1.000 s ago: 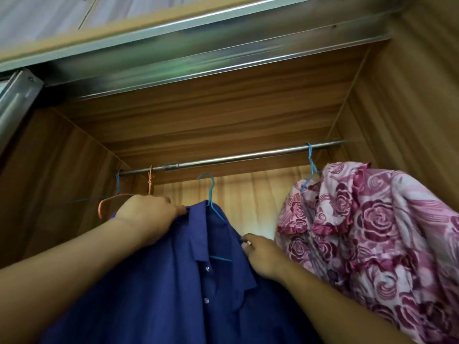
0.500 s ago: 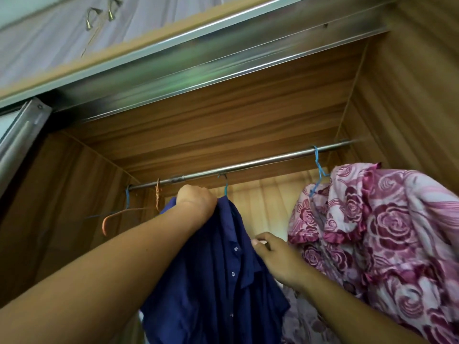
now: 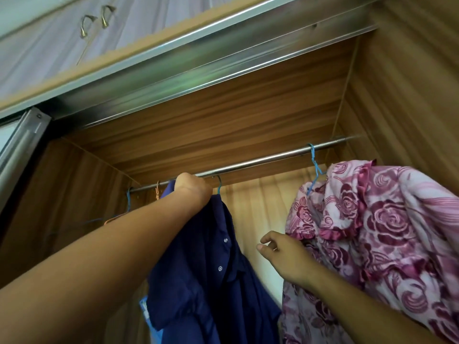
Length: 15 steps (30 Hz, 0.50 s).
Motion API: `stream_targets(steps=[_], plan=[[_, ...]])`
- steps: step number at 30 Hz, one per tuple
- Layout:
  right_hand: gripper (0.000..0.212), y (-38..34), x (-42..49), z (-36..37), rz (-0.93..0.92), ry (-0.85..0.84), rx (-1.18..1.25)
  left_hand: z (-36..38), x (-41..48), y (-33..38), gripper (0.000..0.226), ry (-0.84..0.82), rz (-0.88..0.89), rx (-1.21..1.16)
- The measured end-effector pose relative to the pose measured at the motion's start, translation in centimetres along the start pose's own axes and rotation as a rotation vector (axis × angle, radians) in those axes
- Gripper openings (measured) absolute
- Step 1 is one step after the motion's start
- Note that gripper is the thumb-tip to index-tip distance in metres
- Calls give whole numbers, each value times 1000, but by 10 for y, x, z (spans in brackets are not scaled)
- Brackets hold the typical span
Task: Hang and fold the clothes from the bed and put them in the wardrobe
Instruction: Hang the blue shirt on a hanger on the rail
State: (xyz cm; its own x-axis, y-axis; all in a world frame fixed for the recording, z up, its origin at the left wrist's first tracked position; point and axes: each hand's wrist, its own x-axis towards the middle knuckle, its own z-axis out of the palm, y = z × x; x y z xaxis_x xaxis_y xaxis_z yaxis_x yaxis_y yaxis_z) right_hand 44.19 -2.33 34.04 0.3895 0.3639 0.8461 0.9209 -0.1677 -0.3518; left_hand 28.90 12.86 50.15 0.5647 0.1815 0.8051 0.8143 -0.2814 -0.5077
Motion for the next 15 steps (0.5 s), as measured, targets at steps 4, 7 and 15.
stream_targets(steps=[4,7,15], plan=[[25,-6,-8,0,-24,-21,2,2,6,1,31,46,35,18],[19,-7,-13,-4,-34,-19,7,-1,10,0,35,100,55,-26],[13,1,-25,-12,-14,20,-2,-20,1,-15,35,105,-6,-50]])
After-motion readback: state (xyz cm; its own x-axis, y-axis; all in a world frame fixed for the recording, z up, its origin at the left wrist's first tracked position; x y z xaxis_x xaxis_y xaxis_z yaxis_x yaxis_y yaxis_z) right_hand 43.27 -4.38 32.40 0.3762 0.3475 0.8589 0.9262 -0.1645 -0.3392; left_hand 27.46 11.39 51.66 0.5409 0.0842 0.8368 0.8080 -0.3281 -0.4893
